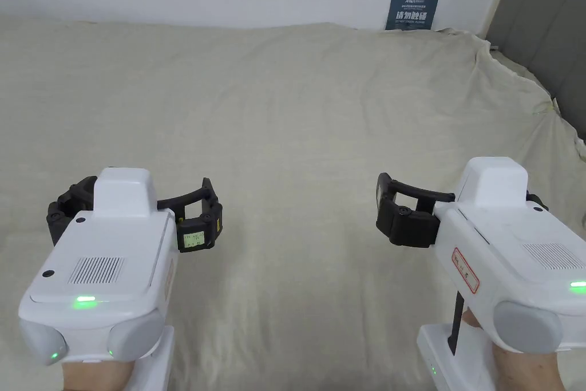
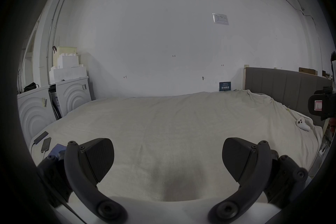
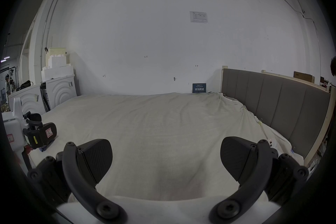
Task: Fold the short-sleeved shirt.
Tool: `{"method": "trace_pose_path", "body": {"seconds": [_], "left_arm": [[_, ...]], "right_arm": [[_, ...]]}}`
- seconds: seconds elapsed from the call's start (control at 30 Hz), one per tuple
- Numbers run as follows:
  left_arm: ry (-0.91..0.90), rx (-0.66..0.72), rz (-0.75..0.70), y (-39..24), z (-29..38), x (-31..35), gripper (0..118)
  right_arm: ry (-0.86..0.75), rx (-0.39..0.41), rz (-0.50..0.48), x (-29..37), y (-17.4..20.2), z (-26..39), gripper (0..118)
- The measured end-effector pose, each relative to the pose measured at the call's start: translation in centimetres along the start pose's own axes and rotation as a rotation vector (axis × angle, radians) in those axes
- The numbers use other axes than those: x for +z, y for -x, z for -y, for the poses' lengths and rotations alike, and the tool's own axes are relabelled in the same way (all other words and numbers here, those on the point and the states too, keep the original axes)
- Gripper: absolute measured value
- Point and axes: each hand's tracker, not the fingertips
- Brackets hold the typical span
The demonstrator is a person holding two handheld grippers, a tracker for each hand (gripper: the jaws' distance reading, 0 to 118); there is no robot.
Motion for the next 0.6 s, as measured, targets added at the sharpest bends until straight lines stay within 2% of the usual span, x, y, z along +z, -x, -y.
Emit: {"method": "trace_pose_path", "body": {"seconds": [0.6], "left_arm": [[-0.005,-0.006,0.007,-0.25,-0.17,0.20,118]], "right_arm": [[-0.011,-0.012,-0.002,0.31,-0.02,-0.19,118]]}}
